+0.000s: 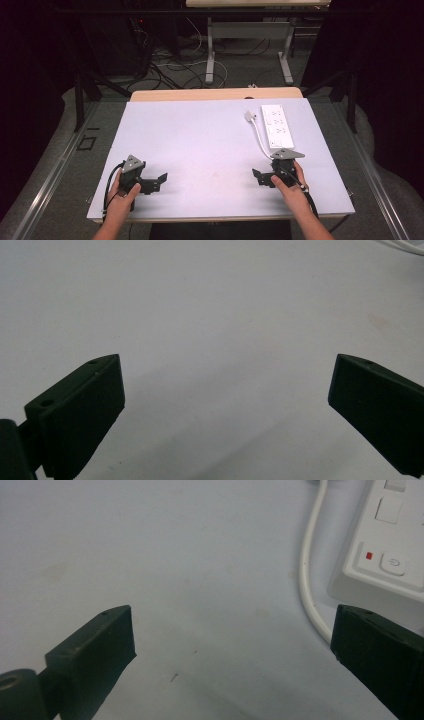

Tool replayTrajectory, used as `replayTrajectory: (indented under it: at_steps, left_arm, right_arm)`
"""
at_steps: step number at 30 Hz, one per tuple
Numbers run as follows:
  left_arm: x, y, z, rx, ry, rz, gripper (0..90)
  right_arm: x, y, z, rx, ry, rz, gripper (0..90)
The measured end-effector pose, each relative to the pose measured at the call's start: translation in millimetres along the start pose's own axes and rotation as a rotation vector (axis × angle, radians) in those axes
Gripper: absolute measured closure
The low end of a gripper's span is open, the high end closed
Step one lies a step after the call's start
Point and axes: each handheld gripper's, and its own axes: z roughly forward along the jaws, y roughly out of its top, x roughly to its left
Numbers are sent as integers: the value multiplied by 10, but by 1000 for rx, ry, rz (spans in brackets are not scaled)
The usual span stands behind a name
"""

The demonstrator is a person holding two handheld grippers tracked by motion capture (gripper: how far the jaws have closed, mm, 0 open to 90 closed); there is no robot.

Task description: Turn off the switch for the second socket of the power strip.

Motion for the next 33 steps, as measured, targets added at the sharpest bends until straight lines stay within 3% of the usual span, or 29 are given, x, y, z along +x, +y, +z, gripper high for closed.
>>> replayTrajectory:
  at_steps: [10,23,33]
  left_arm:
    - [14,7,1,1,7,0,17]
    - [7,11,30,6,2,-4,19]
    - [12,6,11,-5,8,1,19]
  right_arm:
    - [47,-36,28,5,14,-30,40]
    - [32,-80,43,9,25,-1,53]
    - [36,-89,64,19,20,-13,58]
